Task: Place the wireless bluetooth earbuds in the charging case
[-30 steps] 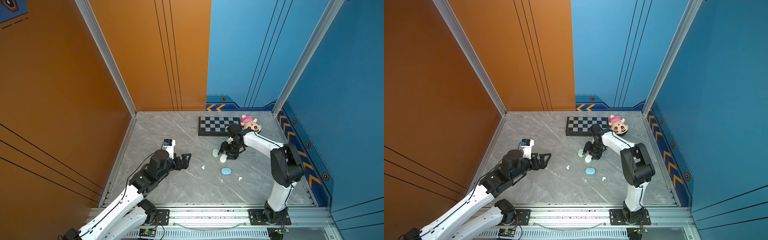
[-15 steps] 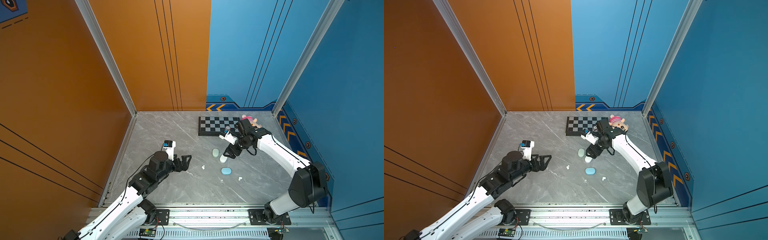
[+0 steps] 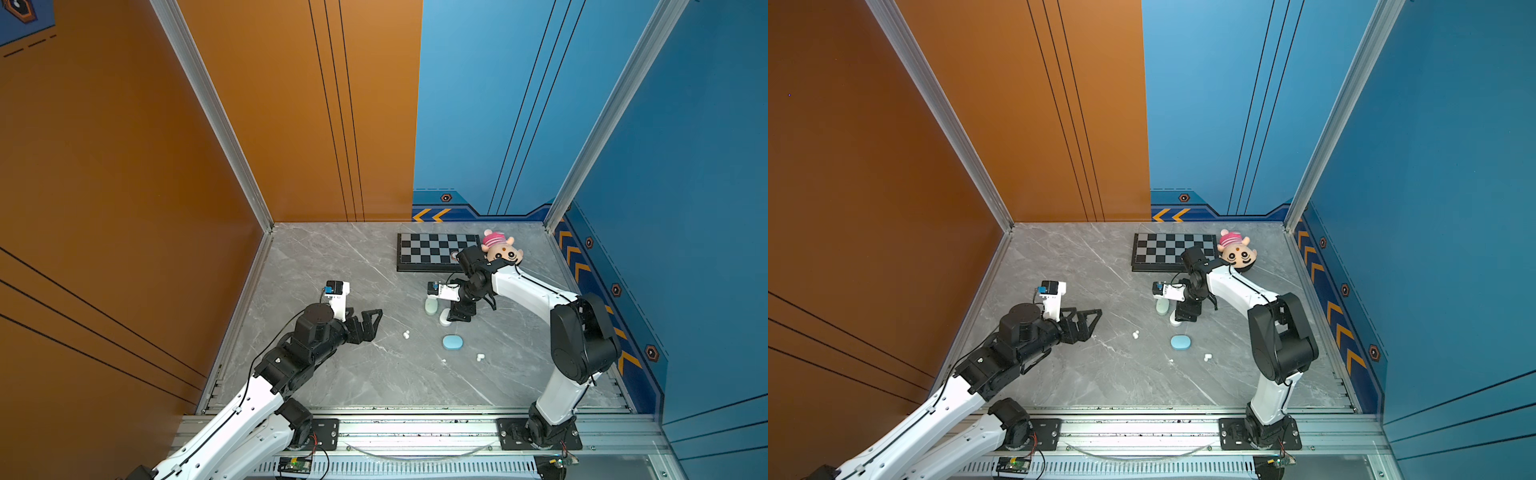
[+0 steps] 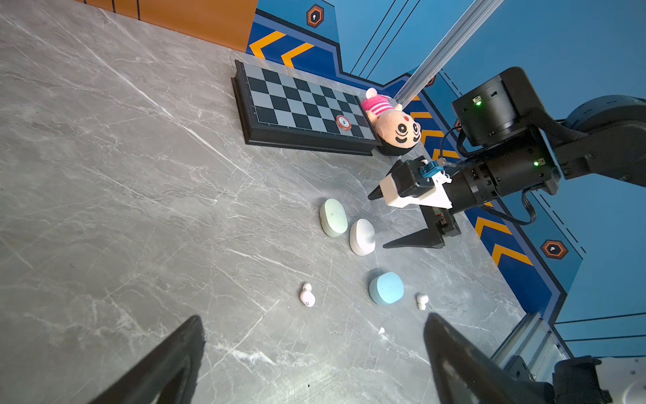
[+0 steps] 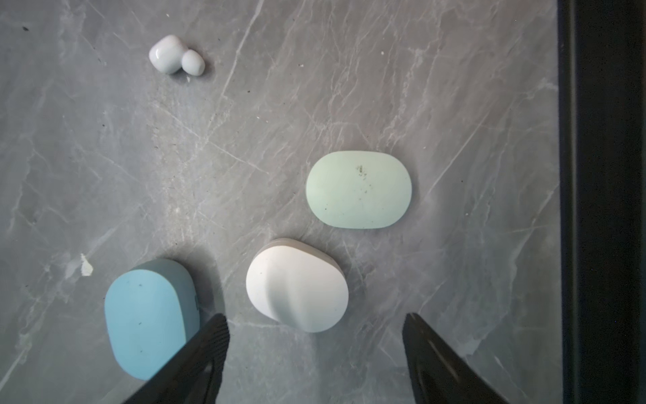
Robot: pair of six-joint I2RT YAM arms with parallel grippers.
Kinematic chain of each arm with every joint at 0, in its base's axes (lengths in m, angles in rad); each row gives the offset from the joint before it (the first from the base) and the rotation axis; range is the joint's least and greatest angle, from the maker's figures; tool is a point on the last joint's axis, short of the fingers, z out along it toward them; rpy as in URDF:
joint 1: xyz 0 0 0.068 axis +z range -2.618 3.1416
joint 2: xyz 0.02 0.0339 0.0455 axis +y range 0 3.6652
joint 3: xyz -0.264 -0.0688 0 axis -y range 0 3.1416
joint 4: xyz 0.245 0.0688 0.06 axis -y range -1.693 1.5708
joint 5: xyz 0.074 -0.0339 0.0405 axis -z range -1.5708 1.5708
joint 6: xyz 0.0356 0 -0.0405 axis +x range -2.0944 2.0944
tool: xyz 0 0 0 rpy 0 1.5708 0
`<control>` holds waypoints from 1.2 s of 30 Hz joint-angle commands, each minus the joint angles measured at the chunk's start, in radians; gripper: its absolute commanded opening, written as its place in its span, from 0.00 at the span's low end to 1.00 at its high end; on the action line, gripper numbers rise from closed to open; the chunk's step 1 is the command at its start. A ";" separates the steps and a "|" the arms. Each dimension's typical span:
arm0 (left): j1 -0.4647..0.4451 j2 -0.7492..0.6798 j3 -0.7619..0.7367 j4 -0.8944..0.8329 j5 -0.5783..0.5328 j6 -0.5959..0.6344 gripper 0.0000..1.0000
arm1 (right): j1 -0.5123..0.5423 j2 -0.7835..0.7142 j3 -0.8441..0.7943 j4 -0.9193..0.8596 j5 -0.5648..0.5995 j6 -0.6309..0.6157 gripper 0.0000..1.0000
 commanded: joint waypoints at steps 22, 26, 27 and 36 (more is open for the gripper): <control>-0.046 -0.072 0.017 -0.027 -0.037 0.087 0.98 | -0.149 -0.664 -0.170 0.320 0.113 1.175 1.00; -0.056 -0.115 -0.005 -0.027 -0.054 0.097 0.98 | -0.234 -0.712 -0.232 0.316 0.039 1.443 0.93; -0.058 -0.123 -0.009 -0.027 -0.052 0.102 0.98 | -0.226 -0.718 -0.252 0.305 0.052 1.524 0.84; -0.058 -0.117 -0.018 -0.014 -0.024 0.185 0.98 | 0.054 -0.571 -0.306 0.041 0.309 1.898 0.64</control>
